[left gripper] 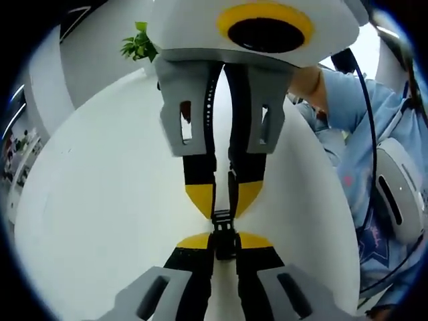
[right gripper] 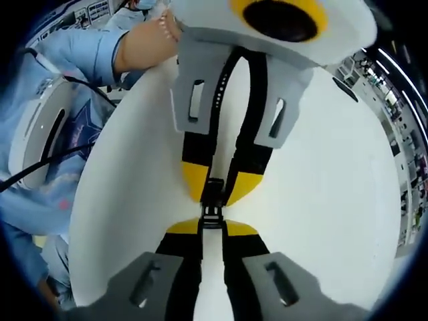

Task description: Snap the two parts of the plastic buckle together until the buckle closes and remains connected.

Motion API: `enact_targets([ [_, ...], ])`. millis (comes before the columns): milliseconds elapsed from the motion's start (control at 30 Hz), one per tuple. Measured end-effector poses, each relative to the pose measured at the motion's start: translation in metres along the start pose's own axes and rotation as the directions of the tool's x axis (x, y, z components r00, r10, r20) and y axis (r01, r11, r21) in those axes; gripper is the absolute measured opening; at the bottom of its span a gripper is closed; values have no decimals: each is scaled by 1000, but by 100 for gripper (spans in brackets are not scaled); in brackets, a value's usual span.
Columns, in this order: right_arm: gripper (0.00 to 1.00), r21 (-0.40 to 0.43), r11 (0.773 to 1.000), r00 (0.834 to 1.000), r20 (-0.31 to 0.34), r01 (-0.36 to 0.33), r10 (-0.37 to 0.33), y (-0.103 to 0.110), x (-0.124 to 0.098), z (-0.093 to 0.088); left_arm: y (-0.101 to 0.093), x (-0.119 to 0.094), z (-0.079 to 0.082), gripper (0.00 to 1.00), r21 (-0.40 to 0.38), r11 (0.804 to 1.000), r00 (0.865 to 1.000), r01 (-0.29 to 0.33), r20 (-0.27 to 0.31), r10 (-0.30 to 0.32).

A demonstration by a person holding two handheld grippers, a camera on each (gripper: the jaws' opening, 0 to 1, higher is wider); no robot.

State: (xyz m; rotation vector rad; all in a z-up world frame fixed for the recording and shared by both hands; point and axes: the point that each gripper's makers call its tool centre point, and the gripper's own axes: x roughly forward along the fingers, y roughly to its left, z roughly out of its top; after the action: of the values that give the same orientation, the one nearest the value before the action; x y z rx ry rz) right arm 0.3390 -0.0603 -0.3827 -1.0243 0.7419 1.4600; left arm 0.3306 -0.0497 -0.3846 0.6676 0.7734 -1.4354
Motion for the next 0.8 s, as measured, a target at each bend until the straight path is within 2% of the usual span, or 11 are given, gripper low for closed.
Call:
enact_targets([
  [800,7,14,1000,1000,-7,11,-11,-2,0,3,1,-1,0,8,-37,999,1000,-2,29,3],
])
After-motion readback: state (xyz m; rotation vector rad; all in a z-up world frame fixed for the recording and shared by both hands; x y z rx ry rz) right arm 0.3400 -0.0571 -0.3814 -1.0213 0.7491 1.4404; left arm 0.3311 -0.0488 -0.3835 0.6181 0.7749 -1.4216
